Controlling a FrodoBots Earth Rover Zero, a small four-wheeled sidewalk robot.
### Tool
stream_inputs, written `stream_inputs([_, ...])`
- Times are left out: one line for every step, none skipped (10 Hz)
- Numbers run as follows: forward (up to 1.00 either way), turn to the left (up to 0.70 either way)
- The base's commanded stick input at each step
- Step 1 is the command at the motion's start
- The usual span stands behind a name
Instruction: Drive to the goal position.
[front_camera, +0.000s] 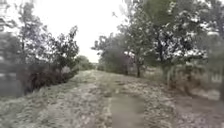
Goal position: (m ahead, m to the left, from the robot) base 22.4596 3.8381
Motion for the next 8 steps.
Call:
stream_inputs([1.00, 0.00])
stream_inputs([1.00, 0.26])
stream_inputs([1.00, 0.40])
stream_inputs([1.00, 0.21])
stream_inputs([1.00, 0.00])
stream_inputs([1.00, 0.00])
stream_inputs([1.00, 0.00])
stream_inputs([1.00, 0.00])
